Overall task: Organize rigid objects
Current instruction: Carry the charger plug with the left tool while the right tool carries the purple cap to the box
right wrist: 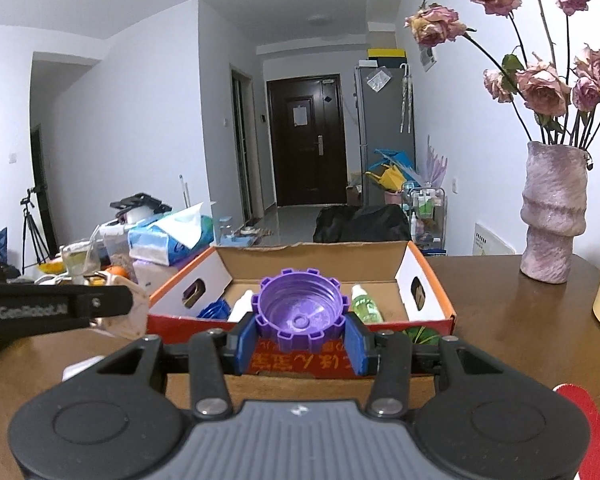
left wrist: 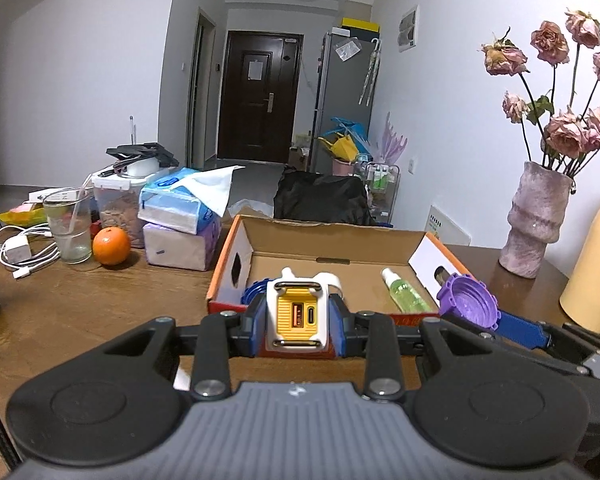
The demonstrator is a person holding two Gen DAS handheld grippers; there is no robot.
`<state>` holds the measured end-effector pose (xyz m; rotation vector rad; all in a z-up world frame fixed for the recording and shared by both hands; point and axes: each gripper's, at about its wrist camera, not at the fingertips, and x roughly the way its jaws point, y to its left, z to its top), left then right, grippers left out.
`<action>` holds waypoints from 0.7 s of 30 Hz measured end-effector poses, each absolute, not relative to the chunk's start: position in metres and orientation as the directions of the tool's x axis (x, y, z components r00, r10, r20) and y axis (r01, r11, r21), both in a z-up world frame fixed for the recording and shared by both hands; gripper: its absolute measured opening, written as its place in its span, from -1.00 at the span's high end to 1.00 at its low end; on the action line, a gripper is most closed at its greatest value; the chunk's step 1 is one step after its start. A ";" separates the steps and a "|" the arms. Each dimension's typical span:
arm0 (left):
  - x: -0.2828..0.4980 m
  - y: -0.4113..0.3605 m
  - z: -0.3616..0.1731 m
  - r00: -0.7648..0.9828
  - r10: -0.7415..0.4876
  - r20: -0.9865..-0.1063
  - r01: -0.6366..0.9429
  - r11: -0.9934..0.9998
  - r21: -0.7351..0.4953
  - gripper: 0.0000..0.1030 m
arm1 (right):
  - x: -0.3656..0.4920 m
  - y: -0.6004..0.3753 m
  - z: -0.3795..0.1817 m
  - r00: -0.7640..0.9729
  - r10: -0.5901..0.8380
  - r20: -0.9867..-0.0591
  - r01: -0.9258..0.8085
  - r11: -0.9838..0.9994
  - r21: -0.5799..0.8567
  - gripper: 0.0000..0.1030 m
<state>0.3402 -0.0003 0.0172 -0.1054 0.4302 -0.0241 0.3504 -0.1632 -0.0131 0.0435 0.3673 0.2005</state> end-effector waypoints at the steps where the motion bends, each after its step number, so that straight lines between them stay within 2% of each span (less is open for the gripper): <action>1: 0.343 -0.002 0.017 0.909 -0.048 -0.414 0.001 0.994 -0.112 0.37 | 0.352 -0.164 -0.013 0.915 0.202 -0.350 -0.185 0.979 0.080 0.13; 21: 0.403 -0.013 0.016 0.910 -0.051 -0.412 -0.006 0.991 -0.135 0.37 | 0.401 -0.169 -0.011 0.924 0.184 -0.336 -0.162 0.983 0.092 0.13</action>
